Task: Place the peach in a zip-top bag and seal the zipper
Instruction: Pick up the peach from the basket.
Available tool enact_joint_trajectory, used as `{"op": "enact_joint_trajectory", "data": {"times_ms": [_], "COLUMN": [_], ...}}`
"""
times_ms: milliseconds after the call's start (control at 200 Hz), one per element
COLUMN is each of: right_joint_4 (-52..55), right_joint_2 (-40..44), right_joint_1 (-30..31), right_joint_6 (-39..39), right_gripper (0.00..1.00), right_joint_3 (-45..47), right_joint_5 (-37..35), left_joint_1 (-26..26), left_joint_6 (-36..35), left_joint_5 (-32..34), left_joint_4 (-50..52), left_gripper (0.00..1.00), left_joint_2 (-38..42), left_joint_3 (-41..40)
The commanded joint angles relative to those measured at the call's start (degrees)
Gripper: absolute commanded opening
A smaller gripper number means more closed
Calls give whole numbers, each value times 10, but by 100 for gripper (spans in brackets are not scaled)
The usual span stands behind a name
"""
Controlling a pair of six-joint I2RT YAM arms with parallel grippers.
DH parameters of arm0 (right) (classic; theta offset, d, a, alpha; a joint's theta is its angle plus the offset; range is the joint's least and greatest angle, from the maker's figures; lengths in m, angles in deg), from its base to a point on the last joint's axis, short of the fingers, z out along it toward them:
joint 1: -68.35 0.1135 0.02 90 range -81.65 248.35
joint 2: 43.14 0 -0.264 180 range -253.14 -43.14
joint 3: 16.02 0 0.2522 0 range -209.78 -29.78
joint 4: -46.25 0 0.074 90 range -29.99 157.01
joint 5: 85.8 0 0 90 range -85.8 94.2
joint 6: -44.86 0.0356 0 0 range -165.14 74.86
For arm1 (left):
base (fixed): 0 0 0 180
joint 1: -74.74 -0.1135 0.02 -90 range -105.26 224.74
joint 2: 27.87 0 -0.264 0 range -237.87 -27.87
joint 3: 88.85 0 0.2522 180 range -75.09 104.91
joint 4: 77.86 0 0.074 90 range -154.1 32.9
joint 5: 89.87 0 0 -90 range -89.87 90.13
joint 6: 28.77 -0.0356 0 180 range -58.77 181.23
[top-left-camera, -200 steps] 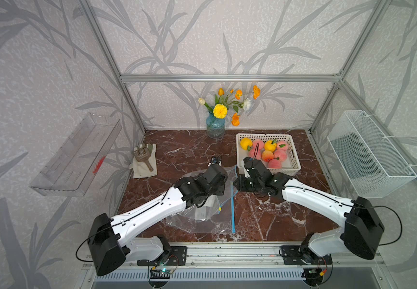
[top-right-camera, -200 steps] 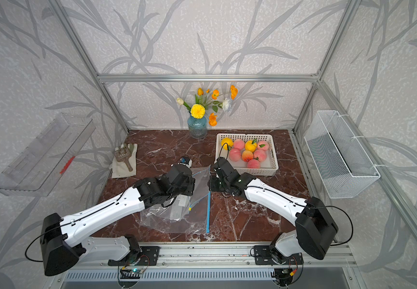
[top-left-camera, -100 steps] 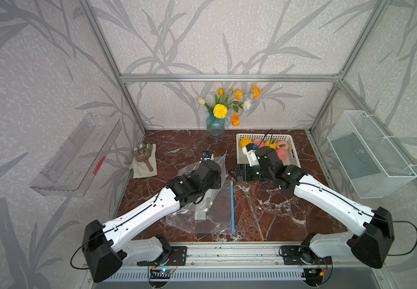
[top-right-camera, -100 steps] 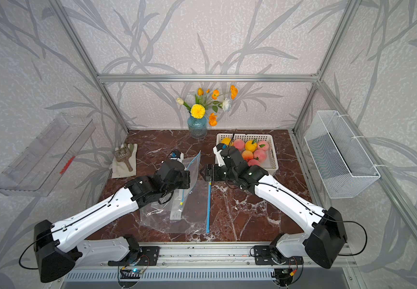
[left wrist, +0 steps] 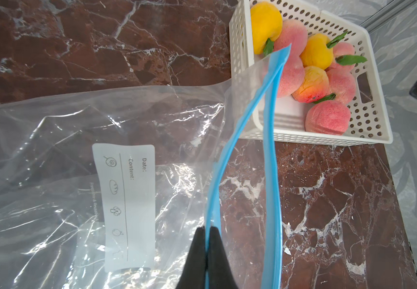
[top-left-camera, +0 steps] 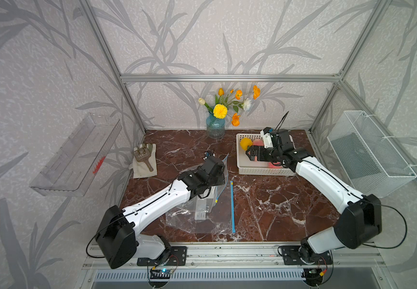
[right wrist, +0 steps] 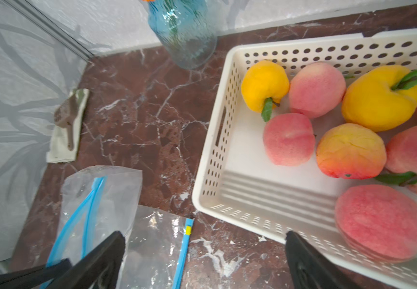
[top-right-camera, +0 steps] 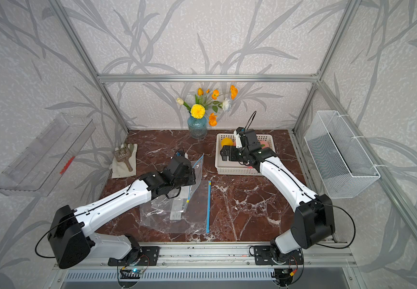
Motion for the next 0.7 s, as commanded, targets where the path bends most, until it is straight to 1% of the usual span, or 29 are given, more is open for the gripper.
{"op": "enact_joint_trajectory", "data": {"times_ms": [0, 70, 95, 230, 380, 530, 695], "right_joint_4": [37, 46, 51, 94, 107, 107, 113], "right_joint_2": [-58, -94, -123, -215, -293, -356, -404], "right_joint_1": [-4, -4, -5, -10, -14, -16, -17], "right_joint_6": [-43, -48, -50, -51, -49, -46, -44], "right_gripper": [99, 99, 99, 99, 98, 97, 95], "right_joint_3": [-36, -61, -71, -143, -202, -251, -303], "right_joint_5": [-62, -81, -87, -131, -166, -178, -198], "left_joint_1": [-5, -6, -7, -12, -16, -23, -28], "left_joint_6": [16, 18, 17, 10, -3, -21, -47], "left_joint_5": [-23, -34, -38, -44, -51, -52, -51], "left_joint_4": [-6, -11, -10, -16, -32, -27, -35], "left_gripper": [0, 0, 0, 0, 0, 0, 0], "left_joint_2": [-14, -25, -30, -49, -62, -66, -66], "left_joint_3": [25, 30, 33, 39, 44, 50, 45]}}
